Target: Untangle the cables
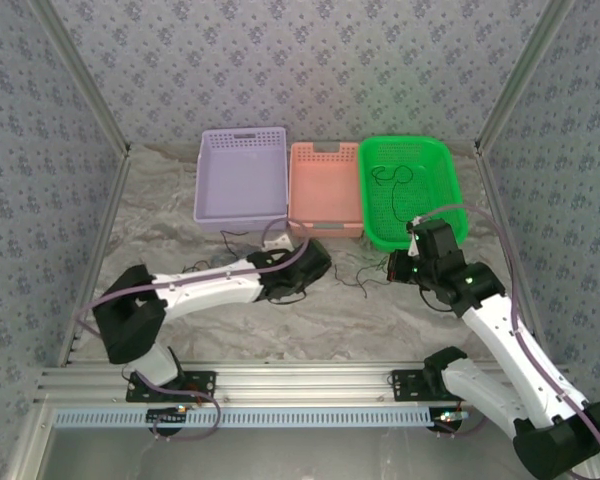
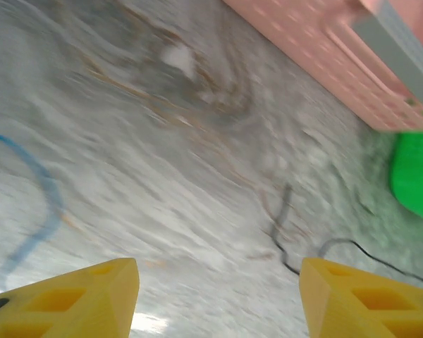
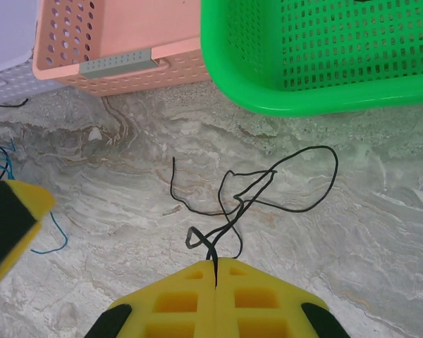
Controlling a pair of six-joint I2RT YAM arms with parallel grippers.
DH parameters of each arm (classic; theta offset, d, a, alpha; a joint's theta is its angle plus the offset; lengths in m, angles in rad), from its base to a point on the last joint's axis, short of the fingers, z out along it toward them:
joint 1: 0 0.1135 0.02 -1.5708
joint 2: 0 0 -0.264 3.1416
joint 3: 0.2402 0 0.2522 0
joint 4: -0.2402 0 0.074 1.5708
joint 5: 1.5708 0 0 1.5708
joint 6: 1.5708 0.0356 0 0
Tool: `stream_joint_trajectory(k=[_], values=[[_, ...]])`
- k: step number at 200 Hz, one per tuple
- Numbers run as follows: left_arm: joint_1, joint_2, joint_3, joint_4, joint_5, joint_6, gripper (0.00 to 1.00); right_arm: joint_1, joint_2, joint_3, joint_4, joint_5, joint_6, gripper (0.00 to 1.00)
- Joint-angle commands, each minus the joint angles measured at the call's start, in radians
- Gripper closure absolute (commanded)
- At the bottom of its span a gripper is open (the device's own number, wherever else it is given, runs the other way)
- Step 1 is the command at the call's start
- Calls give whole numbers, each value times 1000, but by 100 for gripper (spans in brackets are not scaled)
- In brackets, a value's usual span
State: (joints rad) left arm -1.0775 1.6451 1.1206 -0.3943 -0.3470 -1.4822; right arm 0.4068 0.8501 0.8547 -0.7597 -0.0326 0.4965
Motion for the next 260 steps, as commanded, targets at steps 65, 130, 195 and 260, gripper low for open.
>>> stream_joint_trajectory(k=[65,130,195,260], values=[[-55,358,339,-132,64,-36,50,2,-40,-3,-23,18,-14,100],[-52,475,416,-172,50,-103,56,3,-77,-16,-27,6,-6,100],[-22,590,538,-259,49,-114,67,2,-108,-33,-35,3,0,100],[-5,643,543,-303,38,-145,81,-2,-125,-27,-44,5,-3,100]])
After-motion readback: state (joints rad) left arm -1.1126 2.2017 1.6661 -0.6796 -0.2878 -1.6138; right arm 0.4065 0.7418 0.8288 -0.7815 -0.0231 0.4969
